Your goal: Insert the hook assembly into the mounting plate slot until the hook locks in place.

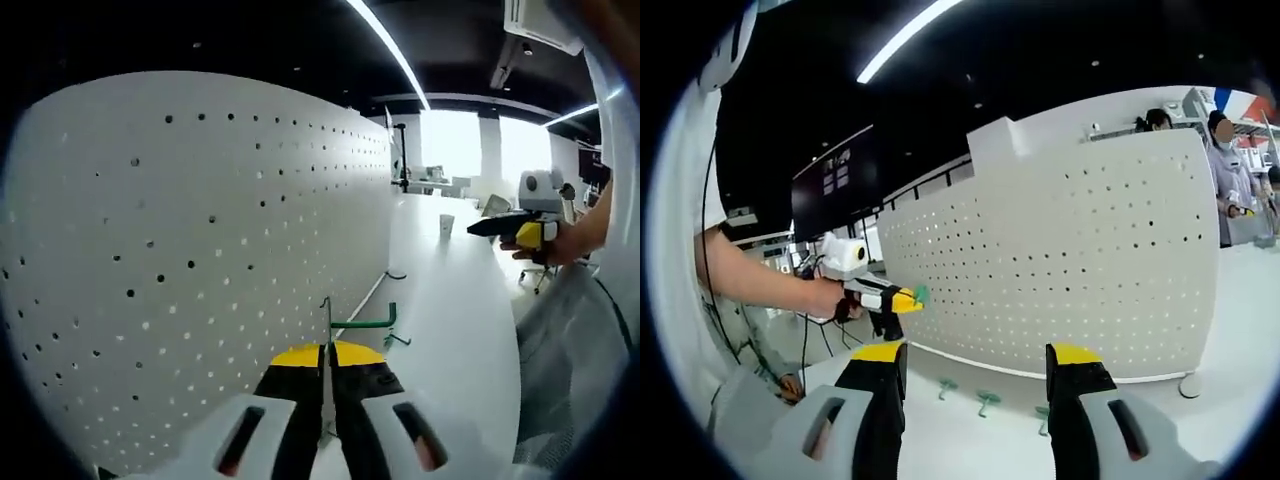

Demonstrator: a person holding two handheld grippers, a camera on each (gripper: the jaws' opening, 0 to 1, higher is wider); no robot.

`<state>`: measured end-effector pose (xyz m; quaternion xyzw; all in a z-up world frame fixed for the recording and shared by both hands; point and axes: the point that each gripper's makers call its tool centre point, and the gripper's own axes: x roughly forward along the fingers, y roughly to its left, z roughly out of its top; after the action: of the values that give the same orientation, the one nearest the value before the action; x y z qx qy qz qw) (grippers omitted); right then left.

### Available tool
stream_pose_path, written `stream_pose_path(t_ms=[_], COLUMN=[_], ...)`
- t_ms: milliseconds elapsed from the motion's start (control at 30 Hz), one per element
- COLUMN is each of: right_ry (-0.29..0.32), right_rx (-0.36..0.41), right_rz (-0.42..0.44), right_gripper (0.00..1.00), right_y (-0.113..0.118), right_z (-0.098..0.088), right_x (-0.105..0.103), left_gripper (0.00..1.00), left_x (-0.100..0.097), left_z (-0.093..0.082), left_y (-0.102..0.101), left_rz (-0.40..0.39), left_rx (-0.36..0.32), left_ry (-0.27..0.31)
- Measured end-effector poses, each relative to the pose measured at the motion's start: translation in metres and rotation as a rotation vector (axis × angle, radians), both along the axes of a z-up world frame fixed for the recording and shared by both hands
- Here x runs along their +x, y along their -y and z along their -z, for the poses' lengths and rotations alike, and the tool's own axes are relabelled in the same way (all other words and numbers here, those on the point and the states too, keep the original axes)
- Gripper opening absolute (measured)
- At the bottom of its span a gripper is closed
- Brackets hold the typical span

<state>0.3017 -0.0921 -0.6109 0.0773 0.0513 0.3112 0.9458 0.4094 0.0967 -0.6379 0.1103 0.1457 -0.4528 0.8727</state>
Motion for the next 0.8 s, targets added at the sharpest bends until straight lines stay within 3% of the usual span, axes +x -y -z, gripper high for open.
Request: stream_pose_path(t_ms=[333, 567, 800], right_ry=[-0.003, -0.004, 0.005], right_rx=[0.017, 0.031, 0.033], right_rz=[-0.007, -0.011, -0.014], right_gripper=[0.54, 0.54, 0.54], right_y=[-0.007, -0.01, -0.012], right_z=[0.0, -0.002, -0.004], right_x=[-0.005, -0.006, -0.006], left_gripper=[0.02, 0.02, 0.02], left_x=[-0.007, -0.013, -0.022], left_z=[-0.019, -0.032, -0.051], left_y=[0.01, 0.017, 0.026], left_rz=[-0.031, -0.061, -0.065], left_rx=[-0.08, -0.13, -0.222], left_ry=[0.035, 0.09, 0.13])
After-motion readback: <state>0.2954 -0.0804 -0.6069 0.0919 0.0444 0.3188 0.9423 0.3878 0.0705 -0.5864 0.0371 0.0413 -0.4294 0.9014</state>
